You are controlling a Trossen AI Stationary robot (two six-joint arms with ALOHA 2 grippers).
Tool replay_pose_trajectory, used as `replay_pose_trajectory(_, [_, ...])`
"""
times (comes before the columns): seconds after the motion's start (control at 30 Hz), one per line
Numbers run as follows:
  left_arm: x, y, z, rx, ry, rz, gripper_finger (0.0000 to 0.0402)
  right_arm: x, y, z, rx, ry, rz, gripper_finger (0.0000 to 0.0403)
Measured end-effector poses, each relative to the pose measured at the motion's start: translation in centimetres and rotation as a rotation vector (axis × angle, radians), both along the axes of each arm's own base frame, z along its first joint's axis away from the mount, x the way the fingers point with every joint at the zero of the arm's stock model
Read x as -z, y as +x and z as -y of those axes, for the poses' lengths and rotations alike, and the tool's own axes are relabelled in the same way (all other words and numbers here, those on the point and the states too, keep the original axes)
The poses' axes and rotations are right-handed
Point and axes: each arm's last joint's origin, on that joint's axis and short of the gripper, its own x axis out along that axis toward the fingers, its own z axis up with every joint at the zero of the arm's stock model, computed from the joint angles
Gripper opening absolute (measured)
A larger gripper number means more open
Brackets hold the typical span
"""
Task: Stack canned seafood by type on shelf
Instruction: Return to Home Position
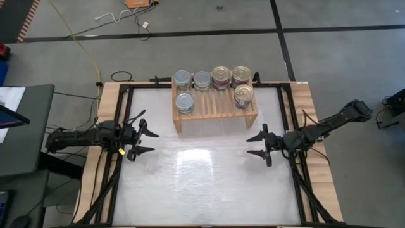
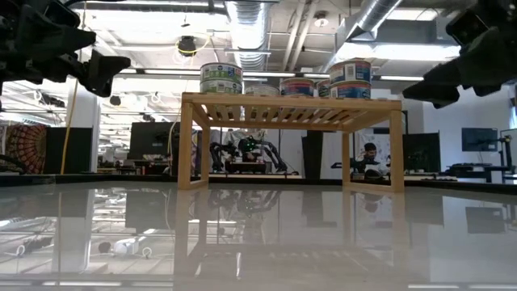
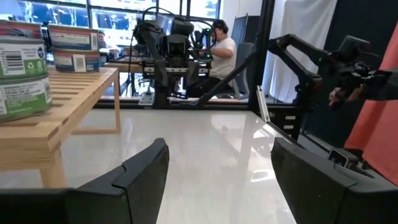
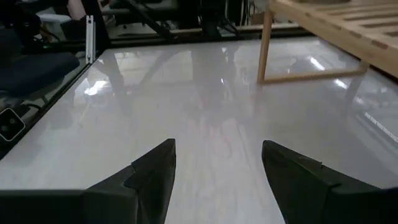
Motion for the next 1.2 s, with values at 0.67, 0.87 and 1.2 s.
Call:
replay_pose_trajectory(0.67, [0.0, 0.0, 0.0, 0.003, -0.001, -0.002, 0.0271, 1.0, -1.7, 3.1, -0.074, -0.104, 0.309, 0.0266])
replay_pose_trajectory(0.87, [0.0, 0.0, 0.0, 0.003, -0.001, -0.002, 0.0271, 0.2, -2.6, 3.7, -0.070, -0.121, 0.400, 0.0266])
replay_pose_trajectory(1.2, [0.0, 0.0, 0.0, 0.005, -0.001, -0.004, 0.0271, 1.5, -3.4, 3.2, -0.164, 0.043, 0.255, 0.0266])
